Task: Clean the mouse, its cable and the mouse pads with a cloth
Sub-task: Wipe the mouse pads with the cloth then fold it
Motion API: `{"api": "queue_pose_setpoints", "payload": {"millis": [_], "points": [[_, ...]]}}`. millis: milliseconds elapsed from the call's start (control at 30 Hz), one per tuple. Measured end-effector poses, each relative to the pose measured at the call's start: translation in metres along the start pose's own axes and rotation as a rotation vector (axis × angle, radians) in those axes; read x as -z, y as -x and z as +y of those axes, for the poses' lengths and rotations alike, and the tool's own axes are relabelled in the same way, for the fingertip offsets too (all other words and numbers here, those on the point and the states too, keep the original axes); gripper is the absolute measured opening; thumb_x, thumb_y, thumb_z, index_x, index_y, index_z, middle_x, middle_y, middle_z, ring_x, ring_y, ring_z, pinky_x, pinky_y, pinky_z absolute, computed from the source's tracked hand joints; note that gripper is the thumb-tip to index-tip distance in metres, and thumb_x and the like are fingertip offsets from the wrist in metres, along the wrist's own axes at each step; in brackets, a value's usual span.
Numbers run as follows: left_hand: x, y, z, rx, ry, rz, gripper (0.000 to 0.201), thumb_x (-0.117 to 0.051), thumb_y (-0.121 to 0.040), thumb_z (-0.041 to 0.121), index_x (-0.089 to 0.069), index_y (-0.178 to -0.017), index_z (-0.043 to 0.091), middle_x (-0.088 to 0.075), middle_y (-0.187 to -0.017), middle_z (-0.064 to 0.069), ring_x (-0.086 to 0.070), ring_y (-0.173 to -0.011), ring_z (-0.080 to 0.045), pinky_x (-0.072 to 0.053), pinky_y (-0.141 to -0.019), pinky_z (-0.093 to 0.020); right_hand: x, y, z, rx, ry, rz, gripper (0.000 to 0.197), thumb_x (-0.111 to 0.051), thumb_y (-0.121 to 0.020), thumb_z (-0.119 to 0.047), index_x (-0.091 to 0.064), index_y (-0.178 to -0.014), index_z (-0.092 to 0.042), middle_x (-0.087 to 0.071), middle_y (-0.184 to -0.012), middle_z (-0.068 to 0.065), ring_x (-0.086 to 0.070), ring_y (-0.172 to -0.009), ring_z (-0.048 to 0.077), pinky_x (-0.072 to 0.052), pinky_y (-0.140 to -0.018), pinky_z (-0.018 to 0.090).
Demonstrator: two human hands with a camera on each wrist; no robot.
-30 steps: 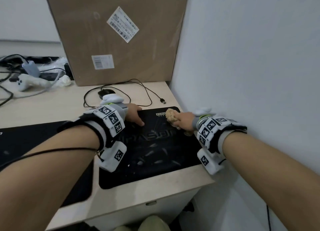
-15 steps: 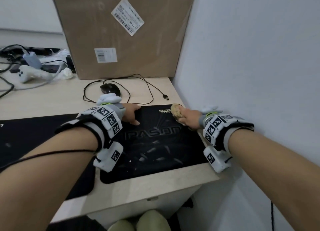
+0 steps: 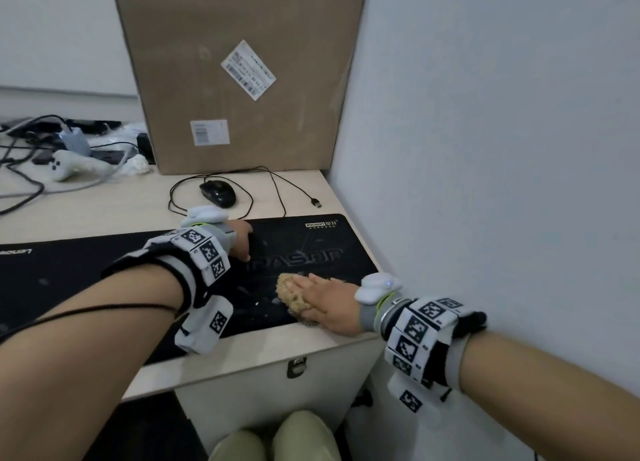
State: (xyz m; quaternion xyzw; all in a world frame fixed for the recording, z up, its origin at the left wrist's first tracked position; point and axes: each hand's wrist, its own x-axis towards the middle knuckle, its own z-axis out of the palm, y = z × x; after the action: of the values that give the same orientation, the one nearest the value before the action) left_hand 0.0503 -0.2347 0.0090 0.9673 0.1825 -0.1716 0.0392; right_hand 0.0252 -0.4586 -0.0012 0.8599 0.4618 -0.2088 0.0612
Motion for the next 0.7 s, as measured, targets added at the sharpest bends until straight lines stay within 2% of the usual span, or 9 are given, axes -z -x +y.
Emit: {"api": "queue_pose_setpoints", "payload": {"millis": [200, 333, 500, 600, 700], "points": [[-0.006, 0.011, -0.026, -0.016, 0.03, 0.018, 0.072, -0.064, -0.087, 0.031, -0.03, -0.148, 0.015, -0.035, -0.152, -0.005, -0.036, -0.139, -0.023, -0.033, -0.11, -0.032, 0.012, -0.03, -0.048, 0.115, 0.043, 0.013, 0.057, -0.033, -0.102, -0.024, -0.007, -0.152, -0.017, -0.001, -0.161, -0.002, -0.006, -0.148, 0.025, -0.018, -0.117, 0.047], [-0.01, 0.017, -0.032, -0.031, 0.064, 0.036, 0.071, -0.063, -0.088, 0.029, -0.029, -0.149, 0.015, -0.035, -0.151, -0.005, -0.037, -0.138, -0.022, -0.032, -0.109, -0.03, 0.012, -0.023, -0.022, 0.136, -0.003, -0.013, 0.057, -0.031, -0.102, -0.026, -0.004, -0.153, -0.022, 0.0, -0.161, -0.004, -0.003, -0.149, 0.019, -0.008, -0.118, 0.042], [-0.012, 0.02, -0.059, -0.039, 0.068, -0.019, 0.079, -0.068, -0.082, 0.03, -0.028, -0.149, 0.024, -0.035, -0.152, -0.002, -0.035, -0.139, -0.021, -0.03, -0.114, -0.033, 0.005, -0.014, 0.015, 0.019, -0.029, 0.006, 0.057, -0.029, -0.103, -0.03, -0.002, -0.152, -0.025, 0.001, -0.161, -0.006, -0.002, -0.149, 0.016, -0.007, -0.12, 0.041], [-0.009, 0.022, -0.067, -0.048, 0.075, -0.062, 0.08, -0.067, -0.082, 0.031, -0.025, -0.149, 0.03, -0.032, -0.154, -0.001, -0.032, -0.141, -0.021, -0.028, -0.116, -0.034, 0.003, -0.022, 0.009, 0.001, -0.037, 0.015, 0.057, -0.029, -0.102, -0.03, -0.003, -0.152, -0.024, 0.0, -0.161, -0.006, -0.001, -0.149, 0.017, -0.006, -0.12, 0.039], [-0.009, 0.022, -0.069, -0.052, 0.075, -0.076, 0.08, -0.066, -0.082, 0.031, -0.023, -0.149, 0.033, -0.03, -0.155, -0.002, -0.031, -0.141, -0.022, -0.028, -0.115, -0.035, 0.008, -0.04, -0.012, 0.062, -0.039, 0.019, 0.057, -0.03, -0.102, -0.031, -0.005, -0.152, -0.024, -0.001, -0.161, -0.006, -0.002, -0.149, 0.018, -0.006, -0.119, 0.039]]}}
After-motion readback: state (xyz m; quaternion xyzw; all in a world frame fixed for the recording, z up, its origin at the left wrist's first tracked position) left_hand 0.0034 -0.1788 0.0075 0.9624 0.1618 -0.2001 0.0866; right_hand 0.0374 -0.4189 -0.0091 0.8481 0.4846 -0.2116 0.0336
